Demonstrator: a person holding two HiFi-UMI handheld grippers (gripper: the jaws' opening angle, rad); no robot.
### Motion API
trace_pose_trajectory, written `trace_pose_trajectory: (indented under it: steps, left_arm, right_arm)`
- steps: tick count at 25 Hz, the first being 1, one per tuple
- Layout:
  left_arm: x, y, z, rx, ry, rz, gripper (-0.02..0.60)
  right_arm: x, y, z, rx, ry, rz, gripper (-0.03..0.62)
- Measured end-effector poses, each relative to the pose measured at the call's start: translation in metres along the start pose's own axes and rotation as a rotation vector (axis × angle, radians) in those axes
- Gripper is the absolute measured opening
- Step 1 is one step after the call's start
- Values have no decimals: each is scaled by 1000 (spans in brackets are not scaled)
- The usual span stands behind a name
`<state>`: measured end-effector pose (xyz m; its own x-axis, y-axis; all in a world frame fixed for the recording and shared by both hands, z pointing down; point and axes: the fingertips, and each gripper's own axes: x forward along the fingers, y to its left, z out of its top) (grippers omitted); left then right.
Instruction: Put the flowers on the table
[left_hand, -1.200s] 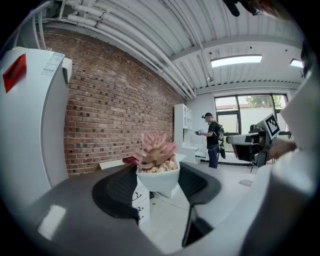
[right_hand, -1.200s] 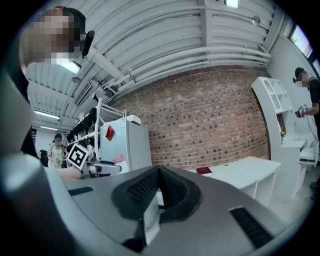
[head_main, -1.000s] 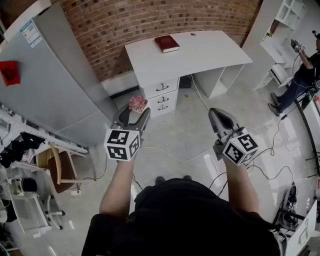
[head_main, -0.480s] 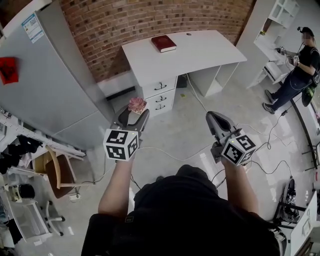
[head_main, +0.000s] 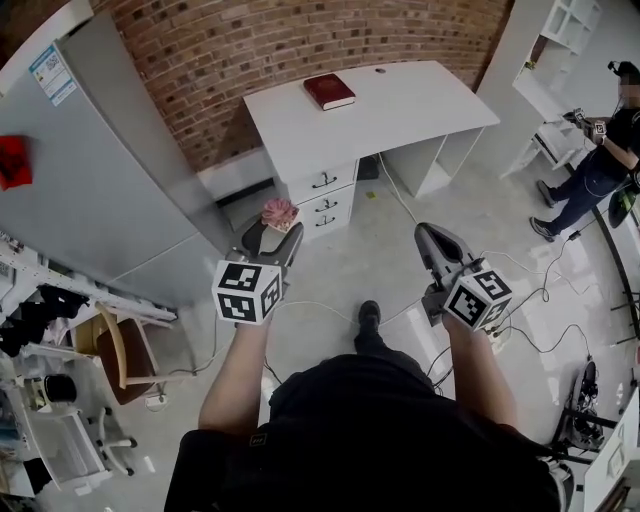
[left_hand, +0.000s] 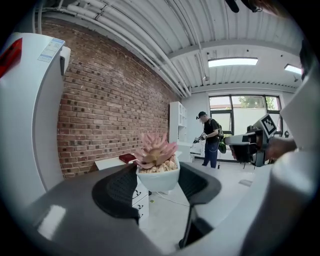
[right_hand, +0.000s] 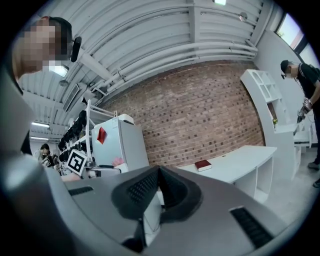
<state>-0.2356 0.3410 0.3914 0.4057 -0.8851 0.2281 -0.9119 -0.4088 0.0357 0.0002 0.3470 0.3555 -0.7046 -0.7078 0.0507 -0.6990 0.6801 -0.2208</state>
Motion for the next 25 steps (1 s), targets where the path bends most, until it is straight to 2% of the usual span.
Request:
trace_pose_trajectory:
  steps: [6,13,19,25]
  left_arm:
    - [53,10,2,-13,27,12,261]
    - [151,6,11,-10,59,-2,261]
    - [234,-20,33,25,77,-41,261]
    - [289,-38,46,46,106,-50,261]
  right_arm:
    - [24,-47,-2,22,-9,6,12]
    - [57,-141,7,30,0,-5,12]
    - [78,-214,19,68,-2,13,12]
    - [81,-270,42,90,-50,11,12]
